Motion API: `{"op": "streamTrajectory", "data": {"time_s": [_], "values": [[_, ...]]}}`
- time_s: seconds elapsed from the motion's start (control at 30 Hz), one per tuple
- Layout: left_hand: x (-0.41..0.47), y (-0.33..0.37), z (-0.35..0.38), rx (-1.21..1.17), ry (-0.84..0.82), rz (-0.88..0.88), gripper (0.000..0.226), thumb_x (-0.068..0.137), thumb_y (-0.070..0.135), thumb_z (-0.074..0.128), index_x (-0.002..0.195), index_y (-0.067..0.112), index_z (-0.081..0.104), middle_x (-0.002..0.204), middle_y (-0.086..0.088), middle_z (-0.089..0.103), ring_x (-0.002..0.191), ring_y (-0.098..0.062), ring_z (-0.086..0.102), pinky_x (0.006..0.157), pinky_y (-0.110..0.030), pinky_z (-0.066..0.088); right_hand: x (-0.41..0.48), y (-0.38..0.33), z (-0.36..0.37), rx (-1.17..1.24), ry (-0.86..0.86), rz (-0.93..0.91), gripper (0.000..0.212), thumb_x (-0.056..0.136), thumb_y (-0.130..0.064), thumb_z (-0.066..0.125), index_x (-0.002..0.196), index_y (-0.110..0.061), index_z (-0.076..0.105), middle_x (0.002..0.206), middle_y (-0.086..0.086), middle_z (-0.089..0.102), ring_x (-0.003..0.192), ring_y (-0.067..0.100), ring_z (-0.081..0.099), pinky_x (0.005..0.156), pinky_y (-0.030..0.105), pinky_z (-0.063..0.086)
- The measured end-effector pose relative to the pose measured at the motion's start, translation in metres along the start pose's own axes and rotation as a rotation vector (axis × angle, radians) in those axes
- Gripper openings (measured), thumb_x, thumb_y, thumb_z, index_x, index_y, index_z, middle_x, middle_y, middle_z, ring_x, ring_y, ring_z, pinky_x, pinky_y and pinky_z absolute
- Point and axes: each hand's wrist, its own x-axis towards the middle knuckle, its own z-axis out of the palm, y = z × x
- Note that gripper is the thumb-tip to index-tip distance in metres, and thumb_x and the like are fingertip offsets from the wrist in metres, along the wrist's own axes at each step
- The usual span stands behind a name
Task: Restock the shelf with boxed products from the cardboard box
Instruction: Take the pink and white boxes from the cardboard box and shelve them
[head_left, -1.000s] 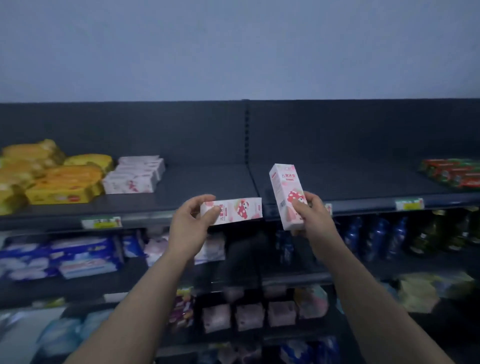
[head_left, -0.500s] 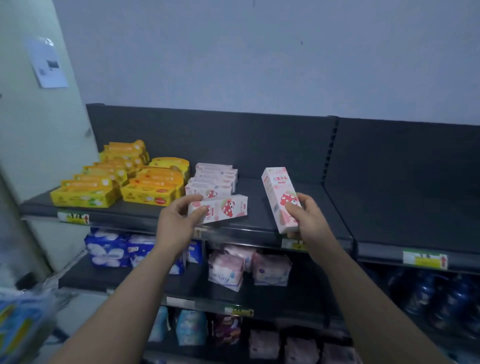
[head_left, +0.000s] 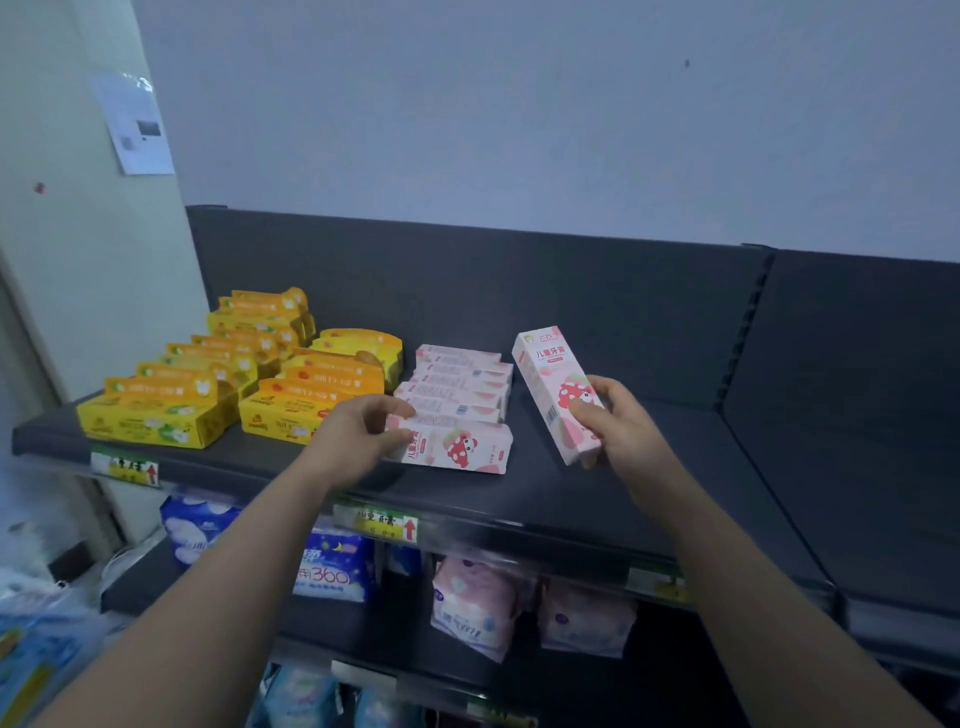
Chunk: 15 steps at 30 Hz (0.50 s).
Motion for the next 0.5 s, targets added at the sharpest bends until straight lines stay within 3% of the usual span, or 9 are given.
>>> {"op": "streamTrajectory", "data": {"time_s": [0.2,0.4,0.5], "values": [[0.022,-0.009,-0.001,0.229,-0.062,0.017,0.024,0.089,0.011,0.063,0.108,0.024,0.061,0.109,0.002,0.060,0.092,-0.014,0.059,0.068,-0.023,0.047,0.015,0.001,0.008,-0.035,-0.029,0.009,0.028,0.096,-0.021,0.054,0.123,-0.023,0.052,0.113,0.006,0.065,0.076,0.013,0.062,0.050,0.023,0.045],[0.034,-0.015,-0.005,0.292,-0.064,0.084,0.021,0.084,0.004,0.066,0.095,0.021,0.061,0.104,-0.006,0.063,0.091,-0.024,0.063,0.079,-0.041,0.055,0.010,-0.007,0.006,-0.055,-0.090,0.022,0.027,0.092,-0.016,0.060,0.116,-0.028,0.059,0.101,-0.009,0.072,0.080,0.010,0.067,0.067,0.030,0.048],[0.036,-0.016,-0.007,0.283,-0.015,0.128,0.015,0.084,0.002,0.065,0.090,0.016,0.062,0.102,-0.008,0.062,0.093,-0.026,0.063,0.075,-0.038,0.055,0.005,-0.009,0.012,-0.111,-0.120,0.030,0.028,0.088,-0.014,0.066,0.114,-0.024,0.062,0.101,-0.005,0.073,0.081,0.009,0.066,0.071,0.028,0.048]]}}
